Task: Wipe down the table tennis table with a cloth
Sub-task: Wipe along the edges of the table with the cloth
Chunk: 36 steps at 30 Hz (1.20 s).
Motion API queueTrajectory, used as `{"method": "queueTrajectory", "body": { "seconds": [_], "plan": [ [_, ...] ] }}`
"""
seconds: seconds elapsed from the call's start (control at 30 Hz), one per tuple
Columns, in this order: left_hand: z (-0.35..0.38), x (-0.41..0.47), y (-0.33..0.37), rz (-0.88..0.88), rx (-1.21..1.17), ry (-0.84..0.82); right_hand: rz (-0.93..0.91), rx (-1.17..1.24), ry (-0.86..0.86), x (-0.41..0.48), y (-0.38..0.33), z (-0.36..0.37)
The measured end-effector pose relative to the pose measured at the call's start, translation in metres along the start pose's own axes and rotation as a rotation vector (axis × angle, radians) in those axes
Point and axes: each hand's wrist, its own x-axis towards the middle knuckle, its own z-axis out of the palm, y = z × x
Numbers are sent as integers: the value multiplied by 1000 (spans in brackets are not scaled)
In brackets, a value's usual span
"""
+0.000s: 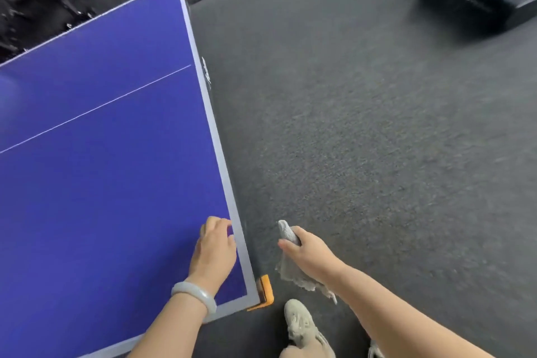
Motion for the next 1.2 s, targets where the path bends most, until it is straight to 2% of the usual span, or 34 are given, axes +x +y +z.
{"method": "queueTrajectory", "body": {
  "seconds": [0.1, 0.23, 0.33, 0.43, 0.63, 0.87, 1.0, 1.1, 1.2],
  "plan": [
    [8, 31, -3, -42, 59, 152, 32, 289, -64, 14, 0, 20],
    [21, 61, -21, 10, 120, 180, 10, 610, -136, 20, 5, 61],
    [31, 66, -34, 95, 73, 241, -97, 565, -154, 19, 15, 101],
    [34, 70, -39, 109, -16, 289, -170, 450, -67, 32, 16, 123],
    [36, 68, -42, 128, -132, 321, -224, 534, -3, 99, -20, 104],
    [37, 68, -42, 126, -96, 324, -313, 418, 1, 57, 17, 124],
    [36, 68, -42, 96, -44, 311, -293, 351, 85, 115, -26, 115],
    [35, 68, -40, 87, -18, 310, -240, 470, 70, 163, -64, 91],
    [34, 67, -39, 81, -19, 312, -288, 483, 40, 136, -43, 95]
  ]
}}
